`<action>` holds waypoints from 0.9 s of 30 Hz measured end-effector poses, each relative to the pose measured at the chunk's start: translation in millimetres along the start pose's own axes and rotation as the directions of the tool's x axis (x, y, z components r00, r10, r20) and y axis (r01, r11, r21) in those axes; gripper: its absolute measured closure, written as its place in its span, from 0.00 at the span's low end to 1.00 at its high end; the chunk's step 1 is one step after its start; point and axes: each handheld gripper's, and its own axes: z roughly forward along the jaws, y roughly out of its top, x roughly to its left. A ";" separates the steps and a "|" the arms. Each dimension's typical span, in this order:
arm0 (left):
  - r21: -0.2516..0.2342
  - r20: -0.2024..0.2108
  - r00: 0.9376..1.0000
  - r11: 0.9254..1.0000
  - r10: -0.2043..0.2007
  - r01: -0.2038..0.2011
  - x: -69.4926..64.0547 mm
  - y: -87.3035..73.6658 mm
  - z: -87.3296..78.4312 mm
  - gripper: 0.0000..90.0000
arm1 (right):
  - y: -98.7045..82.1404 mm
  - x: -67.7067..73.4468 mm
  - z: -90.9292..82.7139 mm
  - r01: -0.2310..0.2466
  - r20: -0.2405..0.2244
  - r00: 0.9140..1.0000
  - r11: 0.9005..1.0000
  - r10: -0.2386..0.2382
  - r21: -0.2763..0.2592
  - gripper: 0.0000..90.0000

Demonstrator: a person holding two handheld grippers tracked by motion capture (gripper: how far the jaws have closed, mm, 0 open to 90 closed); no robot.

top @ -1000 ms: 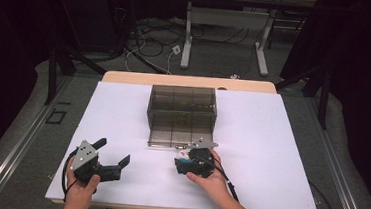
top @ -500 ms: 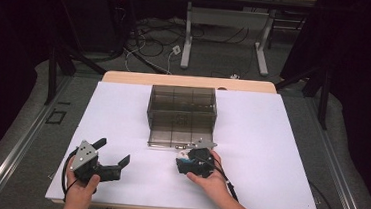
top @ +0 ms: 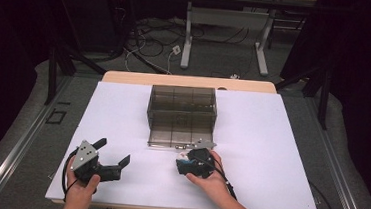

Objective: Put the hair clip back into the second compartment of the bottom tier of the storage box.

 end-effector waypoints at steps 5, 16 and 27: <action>0.000 -0.001 1.000 1.000 -0.001 0.001 -0.3 -0.1 0.3 0.00 | 1.4 0.4 -2.3 0.000 0.004 1.000 1.000 0.000 0.009 0.33; 0.003 -0.002 1.000 1.000 0.005 -0.005 0.0 -0.1 0.8 0.00 | 7.5 2.1 -10.7 0.009 -0.005 1.000 1.000 -0.009 0.015 0.33; 0.004 0.002 1.000 1.000 0.003 -0.003 0.2 -0.2 1.2 0.00 | 15.2 1.2 -16.7 0.008 -0.004 1.000 1.000 -0.008 0.017 0.33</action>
